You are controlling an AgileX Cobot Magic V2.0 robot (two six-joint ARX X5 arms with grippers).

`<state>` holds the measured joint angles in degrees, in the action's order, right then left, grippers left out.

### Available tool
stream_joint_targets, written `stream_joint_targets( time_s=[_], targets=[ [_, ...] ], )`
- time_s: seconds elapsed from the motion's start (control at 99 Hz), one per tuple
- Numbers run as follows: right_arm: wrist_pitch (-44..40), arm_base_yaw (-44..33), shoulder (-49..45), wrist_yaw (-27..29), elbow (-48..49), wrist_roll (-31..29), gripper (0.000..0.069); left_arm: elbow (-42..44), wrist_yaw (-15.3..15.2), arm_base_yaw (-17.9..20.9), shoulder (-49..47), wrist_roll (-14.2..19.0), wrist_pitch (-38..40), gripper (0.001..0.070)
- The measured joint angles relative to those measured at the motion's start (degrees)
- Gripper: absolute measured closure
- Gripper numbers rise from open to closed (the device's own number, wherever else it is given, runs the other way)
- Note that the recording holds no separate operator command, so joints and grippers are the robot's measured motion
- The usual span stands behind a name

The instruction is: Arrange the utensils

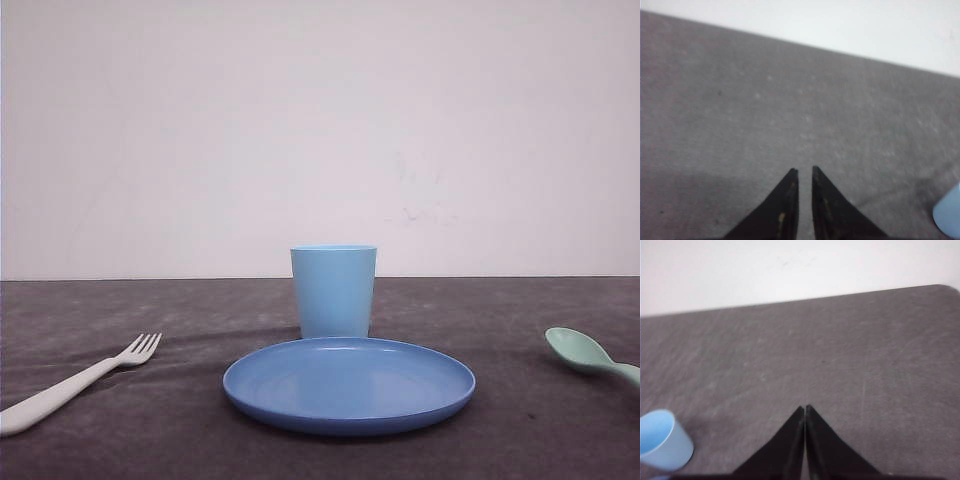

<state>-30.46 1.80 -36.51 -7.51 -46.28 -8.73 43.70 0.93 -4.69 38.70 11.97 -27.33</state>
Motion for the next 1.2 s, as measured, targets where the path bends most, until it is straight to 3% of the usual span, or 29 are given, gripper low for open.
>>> stream_joint_targets(
  time_s=[0.172, 0.222, 0.333, 0.424, 0.545, 0.758, 1.202],
  targets=[
    [-2.62, 2.36, -3.39, -0.02, -0.37, 1.16, 0.0671, 0.39, 0.85, -2.43, 2.27, -0.59, -1.22, 0.0663],
    [-2.99, 2.75, -3.85, -0.02, -0.37, 1.29, 0.0602, 0.39, 0.85, -2.93, 2.27, -0.59, -1.29, 0.0595],
    [-3.23, 3.23, -4.04, -0.02, -0.37, 1.33, 0.038, 0.39, 0.85, -3.96, 3.1, -0.59, -2.29, 0.0398],
    [-3.23, 3.45, -4.15, -0.02, -0.37, 1.36, 0.0314, 0.39, 1.66, -5.11, 4.57, -0.17, -3.76, 0.0344],
    [-3.23, 3.52, -4.31, -0.04, -0.37, 1.36, 0.0296, 0.39, 3.13, -7.78, 7.17, 1.64, -5.9, 0.0328],
    [-3.23, 3.52, -4.35, -0.04, -0.37, 1.38, 0.0293, 0.39, 2.8, -14.47, 15.21, 4.87, -8.55, 0.0328],
    [-5.25, 3.52, -5.57, -0.02, -0.37, 1.4, 0.0293, 0.39, -5.86, -29.38, 33.57, 10.8, -5.77, 0.0328]
  ],
)
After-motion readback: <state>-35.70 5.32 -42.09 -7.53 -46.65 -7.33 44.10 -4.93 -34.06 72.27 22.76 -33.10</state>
